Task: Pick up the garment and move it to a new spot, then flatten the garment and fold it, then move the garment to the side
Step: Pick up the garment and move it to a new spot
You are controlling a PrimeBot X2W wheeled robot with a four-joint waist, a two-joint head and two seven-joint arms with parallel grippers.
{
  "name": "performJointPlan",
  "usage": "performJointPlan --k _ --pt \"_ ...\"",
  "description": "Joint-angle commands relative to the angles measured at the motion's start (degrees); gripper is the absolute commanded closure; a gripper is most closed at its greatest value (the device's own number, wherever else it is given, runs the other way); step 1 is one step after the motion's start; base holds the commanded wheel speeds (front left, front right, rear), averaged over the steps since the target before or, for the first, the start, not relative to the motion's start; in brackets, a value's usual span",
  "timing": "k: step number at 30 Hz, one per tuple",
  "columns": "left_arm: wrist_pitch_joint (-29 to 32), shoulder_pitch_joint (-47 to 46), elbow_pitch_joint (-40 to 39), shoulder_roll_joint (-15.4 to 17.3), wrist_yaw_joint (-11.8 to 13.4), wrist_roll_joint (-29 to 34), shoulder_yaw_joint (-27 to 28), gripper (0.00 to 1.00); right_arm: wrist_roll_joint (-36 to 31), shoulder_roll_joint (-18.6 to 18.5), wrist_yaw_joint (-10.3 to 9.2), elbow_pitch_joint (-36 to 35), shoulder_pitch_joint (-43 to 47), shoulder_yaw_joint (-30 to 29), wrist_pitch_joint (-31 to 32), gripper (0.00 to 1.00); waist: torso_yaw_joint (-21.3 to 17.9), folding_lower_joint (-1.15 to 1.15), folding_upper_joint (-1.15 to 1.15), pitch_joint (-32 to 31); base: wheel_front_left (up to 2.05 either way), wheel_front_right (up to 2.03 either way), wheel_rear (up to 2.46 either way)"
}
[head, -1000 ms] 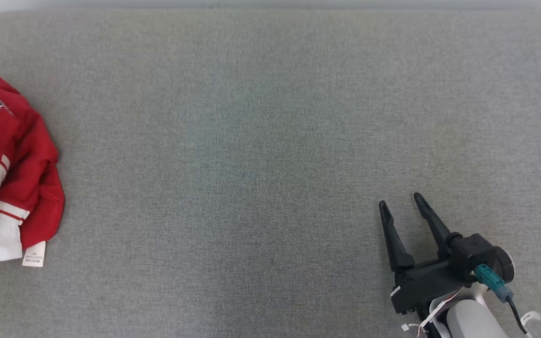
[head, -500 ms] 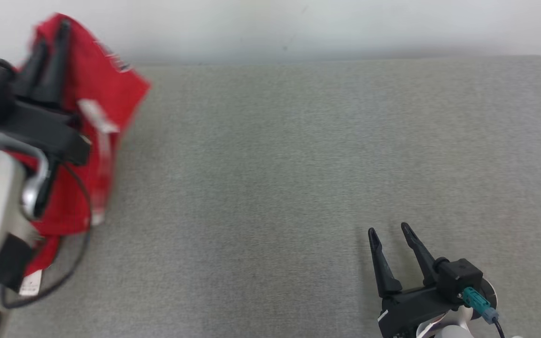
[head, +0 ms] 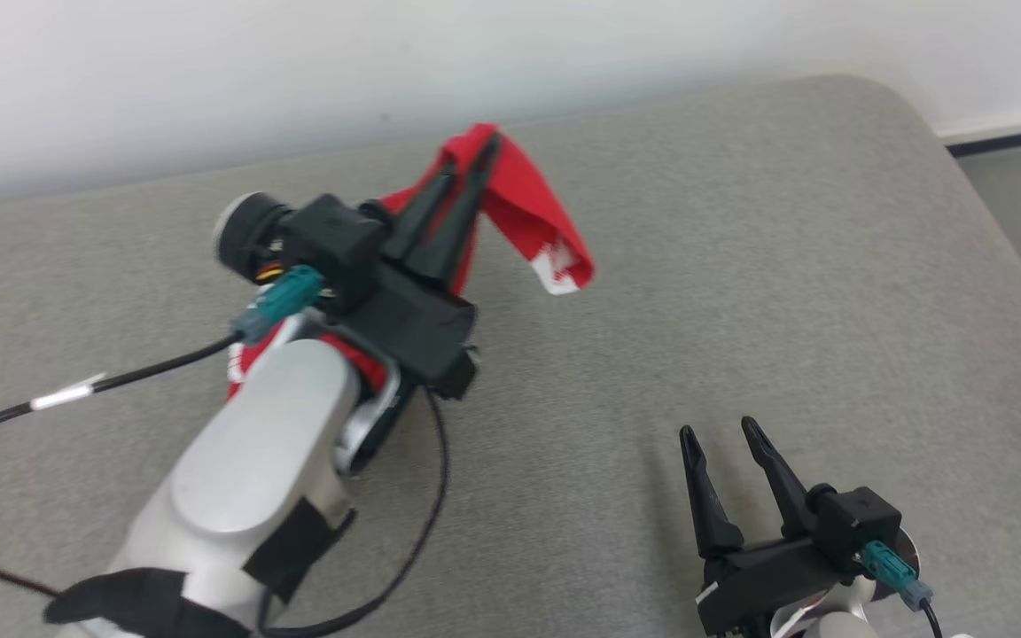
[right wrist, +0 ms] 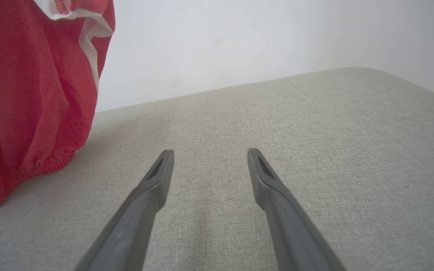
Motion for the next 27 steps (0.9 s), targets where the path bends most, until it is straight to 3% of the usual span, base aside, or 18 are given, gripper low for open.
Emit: performJointPlan --k 1,8,9,11,18,27 --pt "-0.2 -1.2 0.0 -1.4 0.1 0.2 -0.8 1.0 0.7 0.3 0.17 -0.2 -1.0 0.4 0.0 0.0 -4.5 0.01 0.0 1.9 0.0 0.0 0.0" --pt "-0.2 -2.9 0.2 -3.9 0.1 2.9 -2.5 1.0 1.2 0.5 0.17 -0.3 -1.9 1.0 0.0 0.0 -7.3 0.01 0.0 4.0 0.0 0.0 0.0" --pt "-0.2 -2.7 0.4 -4.0 0.1 3.4 -2.1 0.86 1.2 0.5 0.17 -0.3 -2.1 1.0 0.0 0.0 -7.6 0.01 0.0 4.3 0.0 0.0 0.0" --pt "-0.2 -1.4 1.8 -3.5 0.4 5.1 -0.6 0.0 1.7 0.5 0.17 -0.4 -2.1 0.9 0.0 0.0 -7.8 0.01 0.0 4.5 0.0 0.0 0.0" --pt "-0.2 4.7 5.6 -2.0 2.1 7.5 5.9 0.0 1.6 0.5 0.17 -0.7 -1.7 -0.4 0.0 0.0 -5.5 0.01 0.0 3.7 0.0 0.0 0.0" --pt "-0.2 19.4 -0.7 -0.5 5.5 11.2 18.7 0.0 -0.2 0.5 0.17 -1.5 -0.9 -1.4 0.0 0.0 -0.6 0.01 0.0 1.5 0.0 0.0 0.0"
